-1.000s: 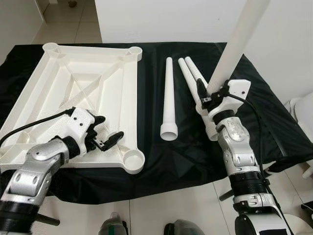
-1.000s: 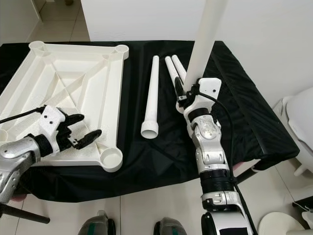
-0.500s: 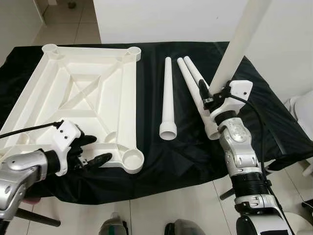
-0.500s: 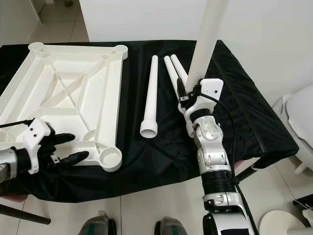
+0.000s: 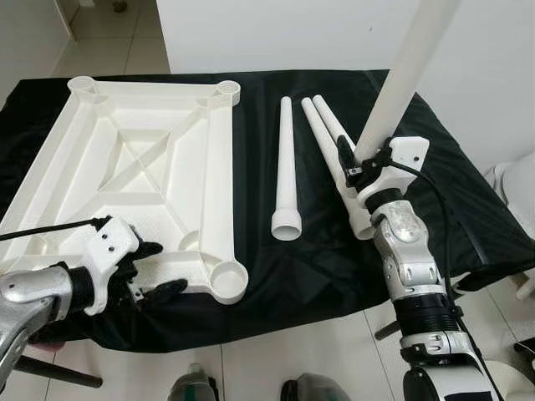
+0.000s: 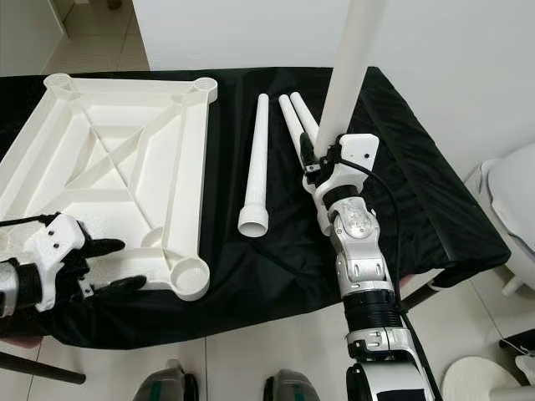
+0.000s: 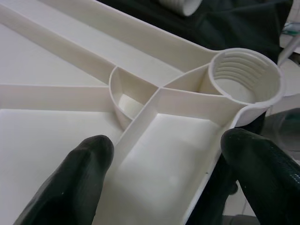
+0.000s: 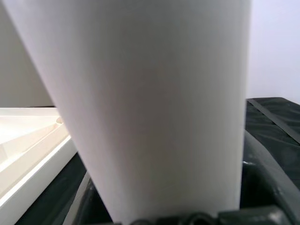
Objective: Building children table
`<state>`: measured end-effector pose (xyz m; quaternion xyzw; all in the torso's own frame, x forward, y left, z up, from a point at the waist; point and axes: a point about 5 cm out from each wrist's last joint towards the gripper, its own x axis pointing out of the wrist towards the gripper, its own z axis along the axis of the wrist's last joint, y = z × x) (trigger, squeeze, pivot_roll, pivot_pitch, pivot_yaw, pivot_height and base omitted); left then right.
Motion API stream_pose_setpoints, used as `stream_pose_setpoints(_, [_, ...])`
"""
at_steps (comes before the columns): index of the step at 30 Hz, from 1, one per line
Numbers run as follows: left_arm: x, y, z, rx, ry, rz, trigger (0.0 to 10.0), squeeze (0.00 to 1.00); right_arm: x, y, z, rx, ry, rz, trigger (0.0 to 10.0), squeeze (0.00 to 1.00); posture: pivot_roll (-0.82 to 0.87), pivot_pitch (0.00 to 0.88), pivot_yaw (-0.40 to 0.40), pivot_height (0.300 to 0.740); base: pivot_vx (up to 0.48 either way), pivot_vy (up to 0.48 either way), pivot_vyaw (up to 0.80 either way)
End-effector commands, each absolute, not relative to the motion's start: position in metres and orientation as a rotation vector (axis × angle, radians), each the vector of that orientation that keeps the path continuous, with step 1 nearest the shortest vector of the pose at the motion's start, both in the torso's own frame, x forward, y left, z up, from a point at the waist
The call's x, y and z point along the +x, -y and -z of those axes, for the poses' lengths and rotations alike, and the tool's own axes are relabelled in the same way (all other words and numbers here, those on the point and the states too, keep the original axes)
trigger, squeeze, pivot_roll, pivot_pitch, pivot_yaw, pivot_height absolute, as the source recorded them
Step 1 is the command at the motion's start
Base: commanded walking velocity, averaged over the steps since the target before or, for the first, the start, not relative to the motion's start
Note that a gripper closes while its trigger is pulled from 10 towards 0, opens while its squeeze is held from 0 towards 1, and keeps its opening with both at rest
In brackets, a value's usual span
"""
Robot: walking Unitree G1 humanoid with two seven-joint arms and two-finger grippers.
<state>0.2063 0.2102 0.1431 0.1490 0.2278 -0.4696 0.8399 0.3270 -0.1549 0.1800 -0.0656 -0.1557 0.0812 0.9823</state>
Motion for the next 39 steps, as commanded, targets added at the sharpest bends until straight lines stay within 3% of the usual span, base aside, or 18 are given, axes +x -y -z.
stream_pose_setpoints(1, [0.195,-0.203,-0.143,0.26,-0.528,1.153,10.0,0.0,0.328,0.153,-0.184,-0.135,0.332,-0.176,10.0,0.0,0.02,0.0,-0.019,0.74,0.0,0.0,0.0])
stream_pose_setpoints(13, [0.196,-0.202,-0.156,0.234,-0.46,1.114,10.0,0.0,0.328,0.151,-0.184,-0.137,0.329,-0.188,10.0,0.0,0.02,0.0,-0.023,0.74,0.0,0.0,0.0])
stream_pose_setpoints(26, [0.189,-0.201,-0.141,0.292,-0.566,1.149,10.0,0.0,0.327,0.153,-0.184,-0.14,0.328,-0.177,10.0,0.0,0.0,0.0,-0.014,0.74,0.0,0.0,0.0])
stream_pose_setpoints(35, [0.216,-0.196,-0.128,0.389,-0.527,1.062,10.0,0.0,0.326,0.154,-0.184,-0.137,0.329,-0.161,10.0,0.0,-0.01,0.009,-0.008,0.74,0.0,0.0,0.0])
stream_pose_setpoints(37, [0.237,-0.187,-0.126,0.417,-0.474,1.045,10.0,0.0,0.327,0.155,-0.185,-0.134,0.33,-0.155,10.0,0.0,-0.02,0.013,-0.005,0.74,0.0,0.0,0.0])
stream_pose_setpoints(39, [0.241,-0.185,-0.126,0.418,-0.468,1.045,10.0,0.0,0.327,0.155,-0.185,-0.134,0.33,-0.154,10.0,0.0,-0.02,0.013,-0.004,0.74,0.0,0.0,0.0])
